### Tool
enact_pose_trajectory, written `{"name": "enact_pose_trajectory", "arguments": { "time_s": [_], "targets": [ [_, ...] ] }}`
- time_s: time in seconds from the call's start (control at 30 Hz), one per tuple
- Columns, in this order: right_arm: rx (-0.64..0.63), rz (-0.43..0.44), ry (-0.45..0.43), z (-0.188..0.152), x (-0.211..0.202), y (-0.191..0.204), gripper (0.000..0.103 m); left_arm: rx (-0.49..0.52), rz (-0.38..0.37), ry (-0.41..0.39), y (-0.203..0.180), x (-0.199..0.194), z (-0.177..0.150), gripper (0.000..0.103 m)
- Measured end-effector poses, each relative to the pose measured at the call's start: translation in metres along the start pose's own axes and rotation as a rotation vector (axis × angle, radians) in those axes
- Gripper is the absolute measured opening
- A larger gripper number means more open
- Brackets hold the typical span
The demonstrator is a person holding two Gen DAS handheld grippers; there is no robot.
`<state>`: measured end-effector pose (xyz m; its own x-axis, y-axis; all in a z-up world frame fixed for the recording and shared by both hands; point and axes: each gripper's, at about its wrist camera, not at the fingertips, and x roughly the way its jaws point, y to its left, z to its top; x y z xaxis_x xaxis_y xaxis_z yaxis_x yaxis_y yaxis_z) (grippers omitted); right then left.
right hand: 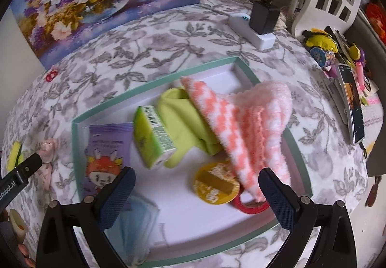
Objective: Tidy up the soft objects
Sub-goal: 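Move the right gripper to the pink floral scrunchie while the left gripper moves to the yellow sponge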
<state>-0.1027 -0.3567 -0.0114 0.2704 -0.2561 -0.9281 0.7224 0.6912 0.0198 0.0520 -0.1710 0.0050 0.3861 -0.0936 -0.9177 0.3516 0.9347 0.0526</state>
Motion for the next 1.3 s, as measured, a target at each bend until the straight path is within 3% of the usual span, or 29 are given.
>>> {"name": "enact_pose_trajectory", "arguments": {
  "time_s": [0.63, 1.3],
  "targets": [
    [-0.209, 0.064, -0.032, -0.024, -0.030, 0.113, 0.103, -0.240, 0.096, -0.002, 0.134, -0.011, 0.008, 0.092],
    [-0.272, 0.123, 0.009, -0.047, -0.026, 0.194, 0.103, -0.433, 0.118, 0.003, 0.250, -0.007, -0.006, 0.092]
  ]
}}
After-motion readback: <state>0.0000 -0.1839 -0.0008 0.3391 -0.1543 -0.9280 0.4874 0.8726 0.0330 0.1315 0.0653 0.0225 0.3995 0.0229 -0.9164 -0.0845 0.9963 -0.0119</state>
